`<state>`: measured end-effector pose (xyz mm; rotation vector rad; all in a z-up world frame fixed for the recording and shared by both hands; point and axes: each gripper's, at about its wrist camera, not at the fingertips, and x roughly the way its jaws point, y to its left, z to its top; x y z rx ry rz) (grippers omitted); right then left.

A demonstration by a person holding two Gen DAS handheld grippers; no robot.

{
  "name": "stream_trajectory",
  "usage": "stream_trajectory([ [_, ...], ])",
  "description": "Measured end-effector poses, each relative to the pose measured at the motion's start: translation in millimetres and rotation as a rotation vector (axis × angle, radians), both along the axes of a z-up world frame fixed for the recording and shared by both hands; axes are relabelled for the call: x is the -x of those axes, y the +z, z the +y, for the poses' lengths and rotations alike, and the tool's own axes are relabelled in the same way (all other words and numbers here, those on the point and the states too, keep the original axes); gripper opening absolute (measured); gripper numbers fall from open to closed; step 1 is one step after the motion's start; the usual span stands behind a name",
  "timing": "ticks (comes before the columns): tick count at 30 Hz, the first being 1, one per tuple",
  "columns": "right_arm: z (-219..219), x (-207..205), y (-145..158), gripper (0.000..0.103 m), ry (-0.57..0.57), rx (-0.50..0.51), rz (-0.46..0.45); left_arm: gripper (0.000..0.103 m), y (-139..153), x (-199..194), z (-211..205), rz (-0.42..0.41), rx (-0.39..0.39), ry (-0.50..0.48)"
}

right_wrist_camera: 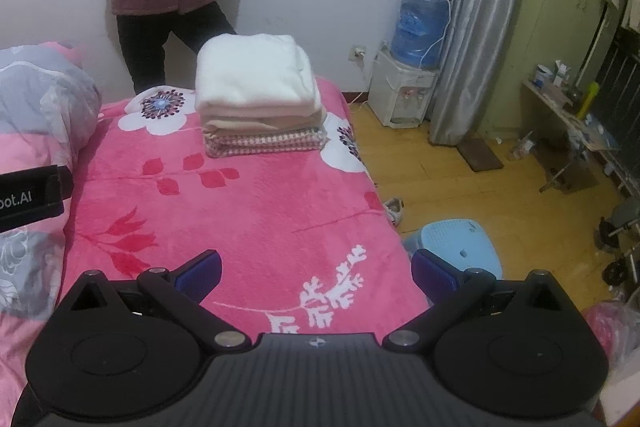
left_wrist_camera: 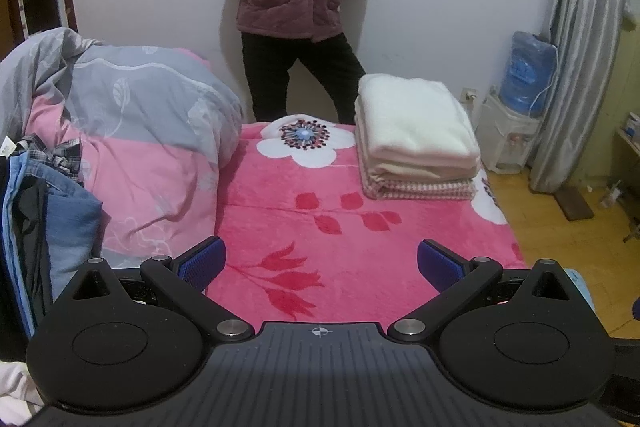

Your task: Fold clothes

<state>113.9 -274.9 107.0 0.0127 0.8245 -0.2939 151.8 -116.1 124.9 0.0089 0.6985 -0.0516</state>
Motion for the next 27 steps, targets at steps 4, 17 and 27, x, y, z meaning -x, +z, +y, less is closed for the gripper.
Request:
stream_trajectory([
  [4, -2.7, 2.3, 2.1, 0.103, -0.007, -0.004, -0.006, 0.103, -0.2, 0.6, -0.9, 0.004, 0.002, 0.001],
  [17, -7.9, 6.0, 6.1, 0.103, -0.011, -0.024, -0.019, 0.103, -3.6, 3.4, -11.3, 0.014, -0.020, -0.016],
  [27, -2.6, 5.1, 6.4, 0.103, 0.007, -0.015, -0.015, 0.103, -5.6, 3.8, -11.9, 0.017, -0.026, -0.014],
])
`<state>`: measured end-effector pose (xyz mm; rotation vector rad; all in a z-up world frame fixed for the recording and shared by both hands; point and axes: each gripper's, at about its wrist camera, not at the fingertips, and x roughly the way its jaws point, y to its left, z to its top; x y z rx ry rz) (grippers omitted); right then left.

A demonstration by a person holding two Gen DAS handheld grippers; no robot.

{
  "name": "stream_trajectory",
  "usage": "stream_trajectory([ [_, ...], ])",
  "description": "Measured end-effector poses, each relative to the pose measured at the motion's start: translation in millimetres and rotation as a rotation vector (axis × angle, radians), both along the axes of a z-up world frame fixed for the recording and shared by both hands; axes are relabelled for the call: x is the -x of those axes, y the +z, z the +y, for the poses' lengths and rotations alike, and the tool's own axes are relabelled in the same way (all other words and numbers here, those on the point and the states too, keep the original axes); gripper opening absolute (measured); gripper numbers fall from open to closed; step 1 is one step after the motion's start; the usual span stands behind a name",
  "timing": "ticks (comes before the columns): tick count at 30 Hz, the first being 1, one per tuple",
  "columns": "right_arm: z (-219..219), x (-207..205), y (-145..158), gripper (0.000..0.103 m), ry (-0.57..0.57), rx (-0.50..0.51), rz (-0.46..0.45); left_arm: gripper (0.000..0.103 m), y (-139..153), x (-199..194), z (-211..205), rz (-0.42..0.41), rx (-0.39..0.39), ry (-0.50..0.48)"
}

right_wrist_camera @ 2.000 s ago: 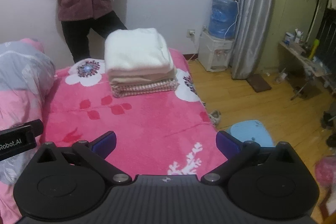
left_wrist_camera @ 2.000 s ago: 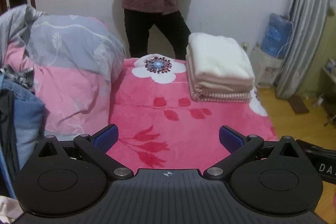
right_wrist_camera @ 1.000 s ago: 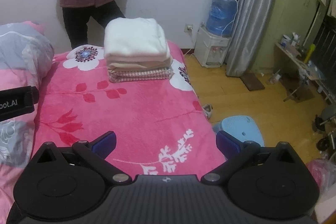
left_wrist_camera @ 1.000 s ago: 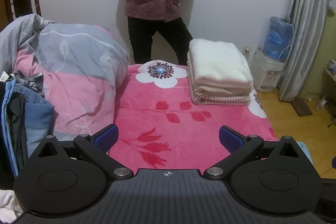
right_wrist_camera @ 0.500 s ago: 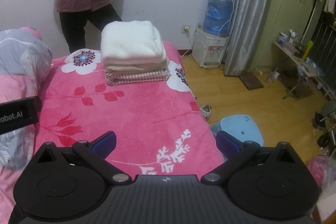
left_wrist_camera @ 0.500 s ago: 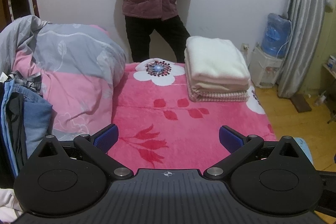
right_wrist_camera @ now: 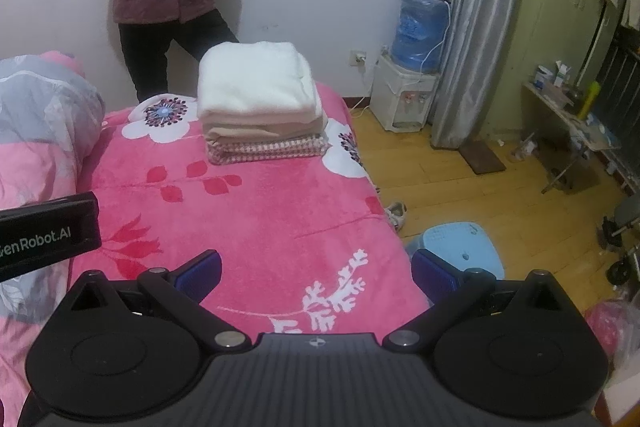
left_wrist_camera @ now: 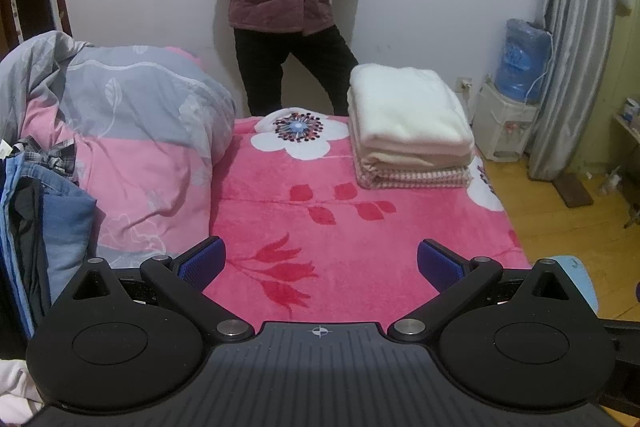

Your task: Fold clothes

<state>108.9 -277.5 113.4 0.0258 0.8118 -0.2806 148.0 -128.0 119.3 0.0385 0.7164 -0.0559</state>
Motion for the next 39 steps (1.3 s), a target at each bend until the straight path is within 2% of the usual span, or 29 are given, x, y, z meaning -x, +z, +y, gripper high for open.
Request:
stream_trajectory([
  [39, 5.1, -0.1, 0.0, 0.103, 0.014, 0.016, 0.009, 0.103, -1.6, -1.6, 1.1, 0.008, -0.007, 0.001],
])
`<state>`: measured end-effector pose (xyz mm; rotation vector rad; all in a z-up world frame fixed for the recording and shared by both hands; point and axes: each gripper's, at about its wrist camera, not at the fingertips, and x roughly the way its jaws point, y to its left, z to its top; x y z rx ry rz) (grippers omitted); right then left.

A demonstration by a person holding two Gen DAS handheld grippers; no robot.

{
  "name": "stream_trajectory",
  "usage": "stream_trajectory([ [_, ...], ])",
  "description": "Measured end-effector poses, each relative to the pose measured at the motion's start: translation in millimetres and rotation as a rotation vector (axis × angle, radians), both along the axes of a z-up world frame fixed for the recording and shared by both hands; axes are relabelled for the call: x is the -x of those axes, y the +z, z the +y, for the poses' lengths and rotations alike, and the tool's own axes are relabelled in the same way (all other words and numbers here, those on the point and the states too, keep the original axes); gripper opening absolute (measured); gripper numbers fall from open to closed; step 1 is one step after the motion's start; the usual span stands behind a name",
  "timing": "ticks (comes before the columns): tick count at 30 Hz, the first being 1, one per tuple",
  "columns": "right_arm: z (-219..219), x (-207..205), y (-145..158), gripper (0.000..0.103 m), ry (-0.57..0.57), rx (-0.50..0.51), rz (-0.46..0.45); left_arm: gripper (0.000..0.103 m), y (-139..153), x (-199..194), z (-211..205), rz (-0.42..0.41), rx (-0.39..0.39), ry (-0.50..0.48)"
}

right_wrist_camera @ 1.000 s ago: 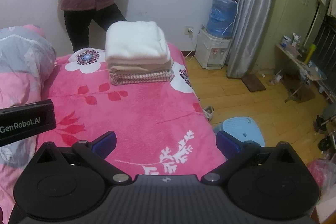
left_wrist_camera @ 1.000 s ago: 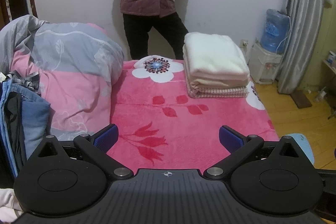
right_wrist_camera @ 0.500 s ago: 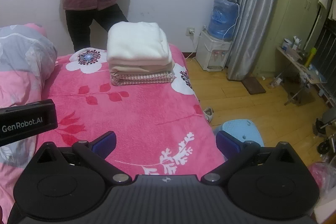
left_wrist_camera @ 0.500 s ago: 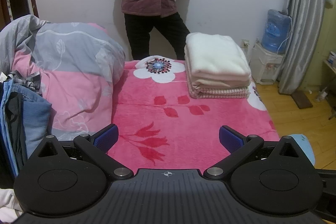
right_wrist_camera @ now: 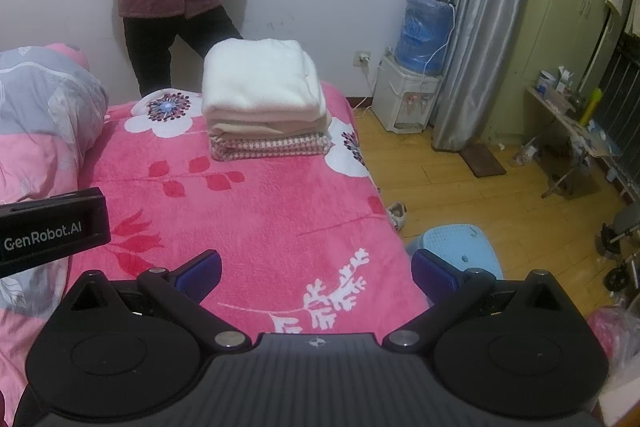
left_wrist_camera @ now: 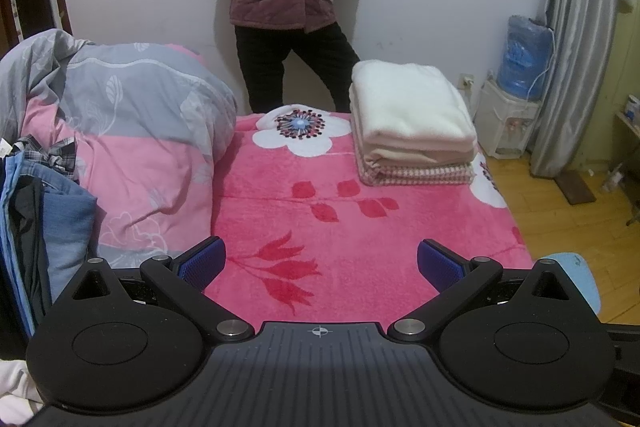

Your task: Fold clothes

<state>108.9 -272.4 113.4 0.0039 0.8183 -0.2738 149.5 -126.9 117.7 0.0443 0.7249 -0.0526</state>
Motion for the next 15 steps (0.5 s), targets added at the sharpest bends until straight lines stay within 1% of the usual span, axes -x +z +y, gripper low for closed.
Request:
stream_trajectory([
  [15, -0.3, -0.3, -3.3, 0.103, -0.003, -0.003, 0.009, 0.103, -2.1, -0.4, -2.3, 0.005, -0.005, -0.004],
])
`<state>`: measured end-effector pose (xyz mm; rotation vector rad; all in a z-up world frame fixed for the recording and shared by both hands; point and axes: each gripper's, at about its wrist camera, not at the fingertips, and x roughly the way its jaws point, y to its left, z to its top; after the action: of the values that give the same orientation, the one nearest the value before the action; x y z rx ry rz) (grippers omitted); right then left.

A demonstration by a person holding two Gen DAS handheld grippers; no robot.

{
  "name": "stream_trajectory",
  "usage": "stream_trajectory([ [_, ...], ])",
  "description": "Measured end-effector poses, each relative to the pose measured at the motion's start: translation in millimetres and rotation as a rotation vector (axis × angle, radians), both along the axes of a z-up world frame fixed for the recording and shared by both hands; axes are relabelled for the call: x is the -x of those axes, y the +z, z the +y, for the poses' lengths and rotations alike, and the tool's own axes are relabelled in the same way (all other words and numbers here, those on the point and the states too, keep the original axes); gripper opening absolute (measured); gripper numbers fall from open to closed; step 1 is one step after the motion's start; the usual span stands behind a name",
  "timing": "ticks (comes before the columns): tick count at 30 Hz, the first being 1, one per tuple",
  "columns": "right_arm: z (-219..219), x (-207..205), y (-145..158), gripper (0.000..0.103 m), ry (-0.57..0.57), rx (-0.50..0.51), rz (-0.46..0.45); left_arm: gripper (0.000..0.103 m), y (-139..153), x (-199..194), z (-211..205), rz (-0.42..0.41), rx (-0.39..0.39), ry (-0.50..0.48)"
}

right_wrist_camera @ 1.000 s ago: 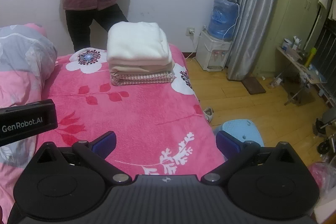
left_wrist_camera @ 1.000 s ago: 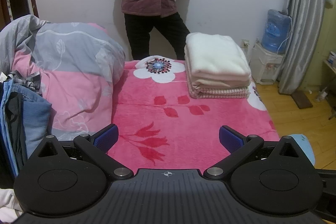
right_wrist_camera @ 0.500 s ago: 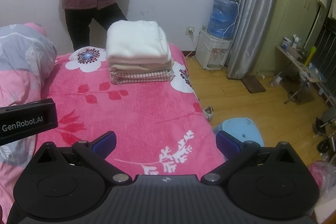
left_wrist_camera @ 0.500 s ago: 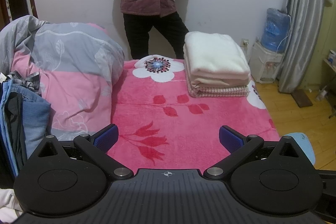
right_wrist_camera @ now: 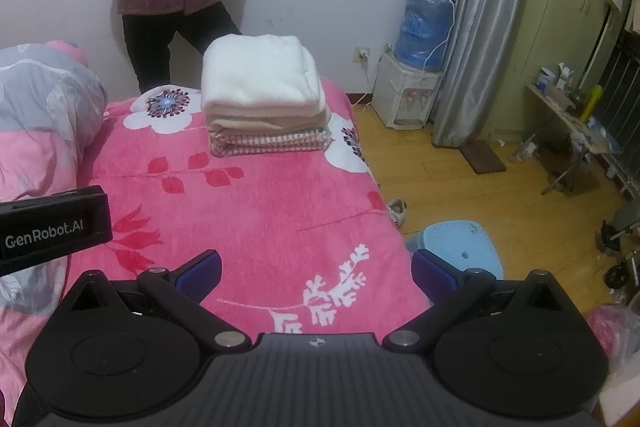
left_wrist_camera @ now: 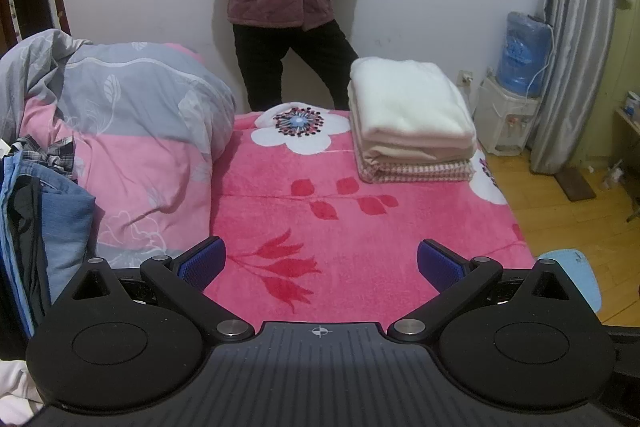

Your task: Fold clothes

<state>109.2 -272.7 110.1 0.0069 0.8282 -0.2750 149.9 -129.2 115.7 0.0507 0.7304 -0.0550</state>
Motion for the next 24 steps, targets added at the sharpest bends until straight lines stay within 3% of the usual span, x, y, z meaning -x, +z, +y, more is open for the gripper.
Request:
stream_trajectory([
  [24, 1.1, -2.1, -1.6, 0.103, 0.000, 0.003, 0.006, 0.103, -2.2, -0.6, 0.0, 0.008, -0.001, -0.001],
])
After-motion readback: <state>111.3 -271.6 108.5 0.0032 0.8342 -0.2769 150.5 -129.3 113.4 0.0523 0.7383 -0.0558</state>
